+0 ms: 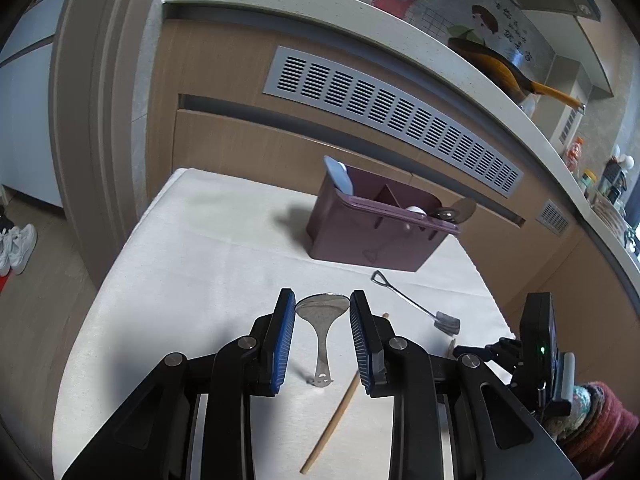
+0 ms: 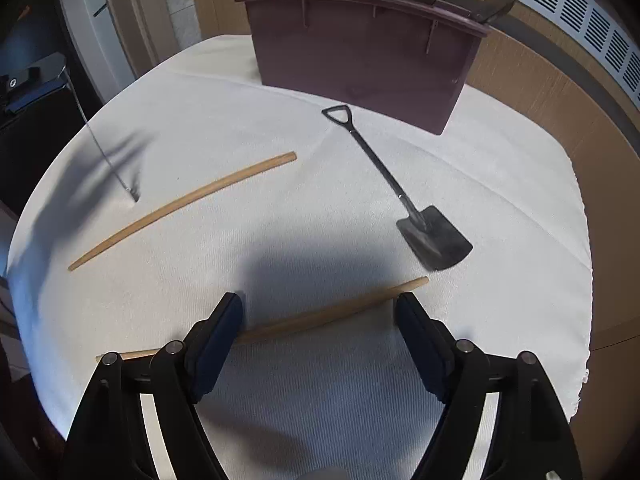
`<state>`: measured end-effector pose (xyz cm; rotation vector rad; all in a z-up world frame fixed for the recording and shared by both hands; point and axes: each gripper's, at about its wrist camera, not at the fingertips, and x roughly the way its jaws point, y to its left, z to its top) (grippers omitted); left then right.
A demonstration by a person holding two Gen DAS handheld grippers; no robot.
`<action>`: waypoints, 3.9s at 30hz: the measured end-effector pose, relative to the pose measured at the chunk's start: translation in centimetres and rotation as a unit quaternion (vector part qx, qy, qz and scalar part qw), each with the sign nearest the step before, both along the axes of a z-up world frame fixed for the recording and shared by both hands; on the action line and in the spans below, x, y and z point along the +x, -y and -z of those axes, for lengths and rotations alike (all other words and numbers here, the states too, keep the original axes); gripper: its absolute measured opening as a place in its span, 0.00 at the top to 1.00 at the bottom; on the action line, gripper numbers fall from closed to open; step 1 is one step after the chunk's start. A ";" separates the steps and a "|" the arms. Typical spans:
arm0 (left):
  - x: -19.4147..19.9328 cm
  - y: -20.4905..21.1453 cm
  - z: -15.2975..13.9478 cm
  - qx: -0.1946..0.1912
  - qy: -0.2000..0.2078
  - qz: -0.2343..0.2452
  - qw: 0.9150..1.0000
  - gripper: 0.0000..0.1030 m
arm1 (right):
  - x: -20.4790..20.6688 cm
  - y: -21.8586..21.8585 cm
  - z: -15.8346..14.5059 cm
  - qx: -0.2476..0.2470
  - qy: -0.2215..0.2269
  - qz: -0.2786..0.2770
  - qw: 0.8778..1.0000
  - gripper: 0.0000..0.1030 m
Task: Organize utensils
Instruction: 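Grasp a wooden chopstick with the right gripper and lift it, then drop the metal spoon and chopstick into the caddy with both grippers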
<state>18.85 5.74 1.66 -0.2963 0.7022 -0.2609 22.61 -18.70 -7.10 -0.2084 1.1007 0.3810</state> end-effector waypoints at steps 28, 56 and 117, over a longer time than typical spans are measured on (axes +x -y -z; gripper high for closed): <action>-0.8 1.3 -1.8 0.016 0.012 0.009 1.000 0.72 | 1.5 -1.3 -0.9 0.106 -0.053 0.094 0.988 0.81; -1.2 -0.7 -1.5 0.003 0.016 -0.013 1.000 0.72 | 1.6 -4.3 -4.7 0.111 0.075 0.054 0.989 0.96; 3.7 5.8 1.6 0.066 -0.032 0.045 0.996 0.43 | 3.1 6.9 -4.9 0.072 0.105 0.029 0.991 0.55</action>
